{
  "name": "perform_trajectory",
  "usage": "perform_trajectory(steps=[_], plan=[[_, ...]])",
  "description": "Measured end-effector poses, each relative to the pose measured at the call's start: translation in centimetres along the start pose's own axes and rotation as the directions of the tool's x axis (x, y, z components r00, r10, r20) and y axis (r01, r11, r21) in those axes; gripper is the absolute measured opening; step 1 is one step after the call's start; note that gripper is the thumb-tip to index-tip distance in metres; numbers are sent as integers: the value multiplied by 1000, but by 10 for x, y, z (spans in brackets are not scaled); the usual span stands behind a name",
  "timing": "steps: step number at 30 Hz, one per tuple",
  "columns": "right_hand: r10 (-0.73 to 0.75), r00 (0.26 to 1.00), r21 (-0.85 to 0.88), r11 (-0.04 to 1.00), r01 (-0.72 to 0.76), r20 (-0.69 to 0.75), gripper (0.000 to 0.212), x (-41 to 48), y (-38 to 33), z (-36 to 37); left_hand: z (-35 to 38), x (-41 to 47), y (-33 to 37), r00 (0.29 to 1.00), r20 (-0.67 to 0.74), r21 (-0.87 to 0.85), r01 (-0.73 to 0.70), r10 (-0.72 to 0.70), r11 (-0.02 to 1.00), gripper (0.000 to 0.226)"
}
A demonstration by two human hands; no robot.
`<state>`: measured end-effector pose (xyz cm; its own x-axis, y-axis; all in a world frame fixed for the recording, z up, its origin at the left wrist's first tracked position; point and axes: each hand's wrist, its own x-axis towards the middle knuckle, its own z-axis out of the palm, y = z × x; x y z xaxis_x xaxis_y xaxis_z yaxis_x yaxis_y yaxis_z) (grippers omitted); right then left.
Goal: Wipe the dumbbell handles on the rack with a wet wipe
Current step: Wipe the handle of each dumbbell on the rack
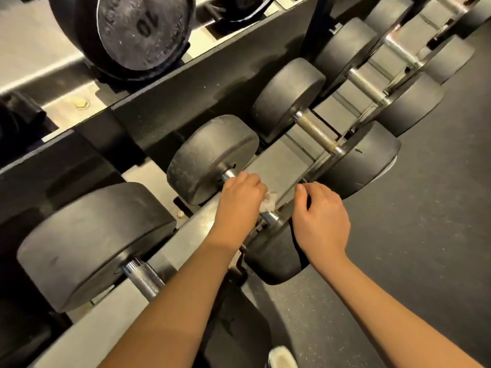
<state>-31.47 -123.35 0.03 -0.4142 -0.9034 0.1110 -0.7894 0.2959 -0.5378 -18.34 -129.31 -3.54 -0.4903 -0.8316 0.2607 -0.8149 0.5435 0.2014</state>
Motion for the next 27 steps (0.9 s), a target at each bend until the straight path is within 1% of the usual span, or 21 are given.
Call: perform_trajectory(steps=[1, 2, 5, 6, 7, 10, 12, 13, 14, 16, 18, 19, 22, 23, 26, 27], plan=[[-2, 1000, 5, 1000, 2, 4, 66, 0, 0, 0, 0, 0, 1, 999, -14, 36, 45, -44, 998, 25], [-10, 1000, 7, 1000, 10, 8, 66, 0, 1, 0, -1, -1, 3, 998, -26, 58, 58, -56, 997, 24], [-49, 998, 11, 999, 49, 26, 65, 1, 2, -1, -2, -11, 13, 1000, -13, 65, -11, 12, 998, 24], [-60, 997, 3, 998, 60, 43, 67, 2, 3, -1, -4, -14, 13, 1000, -4, 71, -9, 9, 997, 25], [-73, 995, -14, 997, 74, 66, 69, 2, 4, 0, -5, -15, 10, 1000, -12, 84, 23, -22, 996, 26], [-120, 980, -86, 987, 134, 157, 77, 5, 6, 0, -9, -6, -4, 978, -79, 125, 204, -196, 971, 22], [-177, 953, -134, 968, 214, 247, 81, 10, 10, -2, -10, 0, -6, 956, -111, 109, 283, -272, 953, 22], [-218, 931, -141, 953, 267, 294, 82, 12, 12, -4, -8, 0, -2, 951, -113, 91, 299, -288, 950, 24], [-259, 907, -135, 939, 317, 333, 82, 14, 14, -6, -5, -3, 3, 954, -109, 58, 286, -279, 956, 28], [-313, 875, -116, 918, 378, 370, 82, 17, 18, -9, 1, -13, 11, 979, -83, -32, 182, -184, 983, 37], [-328, 871, -105, 915, 389, 366, 80, 17, 20, -10, 2, -19, 14, 994, -60, -75, 90, -95, 993, 42], [-330, 873, -103, 916, 388, 358, 79, 16, 19, -10, 2, -18, 12, 993, -66, -70, 91, -96, 993, 42], [-332, 878, -98, 918, 385, 345, 78, 15, 19, -11, 2, -16, 10, 964, -109, -109, 231, -243, 967, 36], [-332, 877, -94, 918, 385, 347, 78, 14, 19, -11, 3, -18, 11, 958, -114, -142, 246, -263, 959, 32], [-340, 873, -86, 916, 391, 348, 79, 14, 19, -12, 9, -30, 12, 975, -99, -177, 178, -197, 968, 24], [-342, 875, -86, 916, 392, 343, 78, 14, 19, -12, 9, -33, 12, 972, -94, -192, 193, -213, 962, 22]])
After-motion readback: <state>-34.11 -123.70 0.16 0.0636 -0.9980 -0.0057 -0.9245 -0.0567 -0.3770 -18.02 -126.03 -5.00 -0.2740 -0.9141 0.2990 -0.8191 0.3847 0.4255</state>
